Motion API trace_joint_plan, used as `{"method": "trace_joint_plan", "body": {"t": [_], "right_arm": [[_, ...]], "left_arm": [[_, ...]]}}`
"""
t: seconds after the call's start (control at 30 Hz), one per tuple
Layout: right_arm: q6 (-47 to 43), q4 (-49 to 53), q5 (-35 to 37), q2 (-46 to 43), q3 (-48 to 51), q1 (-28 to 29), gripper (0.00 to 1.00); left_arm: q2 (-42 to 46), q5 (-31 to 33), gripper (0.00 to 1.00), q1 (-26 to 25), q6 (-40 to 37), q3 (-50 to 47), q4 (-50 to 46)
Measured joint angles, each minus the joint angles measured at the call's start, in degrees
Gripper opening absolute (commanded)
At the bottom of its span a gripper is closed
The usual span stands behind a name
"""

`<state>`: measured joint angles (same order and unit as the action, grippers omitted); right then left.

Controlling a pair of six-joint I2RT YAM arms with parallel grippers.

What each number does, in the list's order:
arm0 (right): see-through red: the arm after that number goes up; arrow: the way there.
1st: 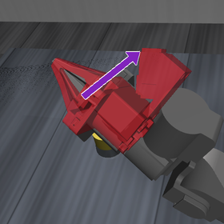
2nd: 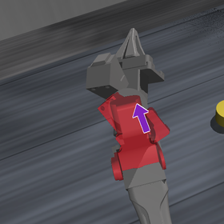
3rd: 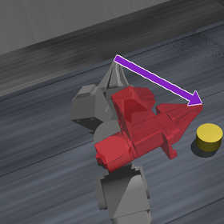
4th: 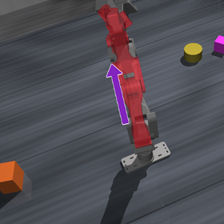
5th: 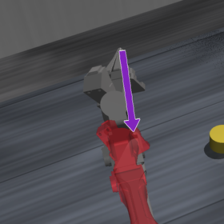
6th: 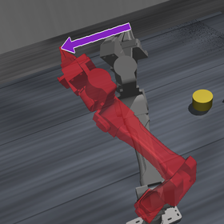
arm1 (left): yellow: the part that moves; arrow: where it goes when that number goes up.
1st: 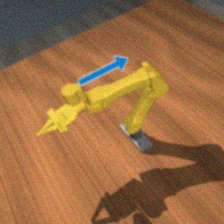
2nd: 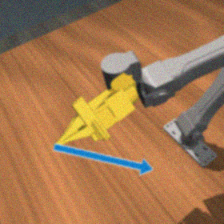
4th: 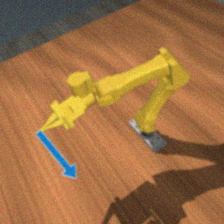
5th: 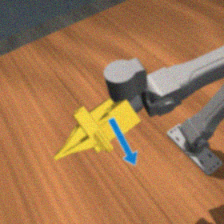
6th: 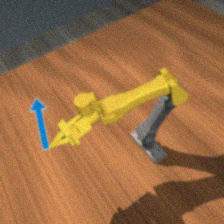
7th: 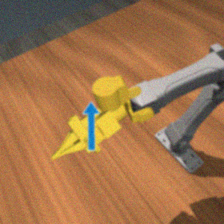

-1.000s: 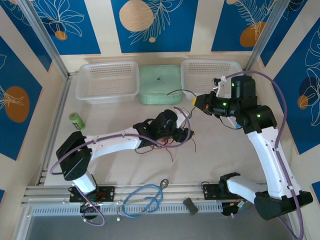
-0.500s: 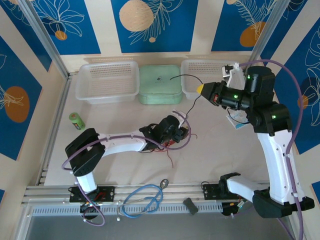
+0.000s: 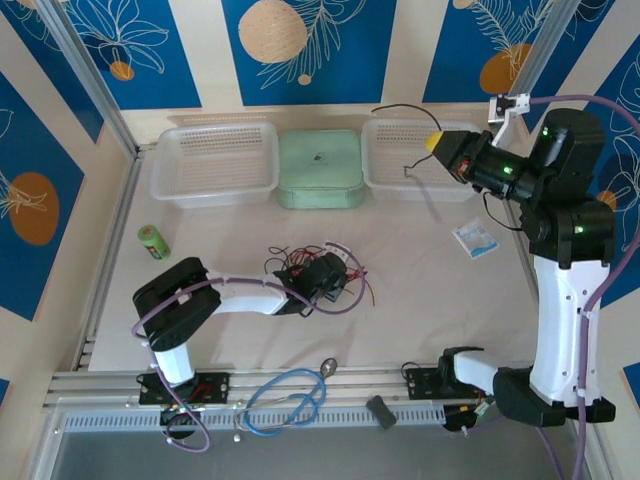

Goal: Untangle the cables

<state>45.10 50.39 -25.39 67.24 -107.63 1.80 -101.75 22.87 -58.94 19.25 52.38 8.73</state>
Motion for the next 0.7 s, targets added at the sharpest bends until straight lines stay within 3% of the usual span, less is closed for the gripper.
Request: {"method": "trace_joint_plan", "body": {"t": [0.1, 0.27, 0.7], "right_arm": [[0.2, 0.1, -0.5, 0.7, 0.0, -1.9, 0.00], [-0.3, 0.2, -1.2, 0.8, 1.1, -3.0, 0.00], [-6.8, -3.5, -2.3, -2.9, 20.4, -2.4, 0.00]], "left_arm": [[0.0, -0.2, 0.52, 2.1, 0.2, -0.6, -0.1], [1.3, -2.7, 0.76, 4.8, -0.7, -0.5, -1.6], [12.3, -19.4, 0.81, 4.7, -3.5, 14.1, -13.9]]}}
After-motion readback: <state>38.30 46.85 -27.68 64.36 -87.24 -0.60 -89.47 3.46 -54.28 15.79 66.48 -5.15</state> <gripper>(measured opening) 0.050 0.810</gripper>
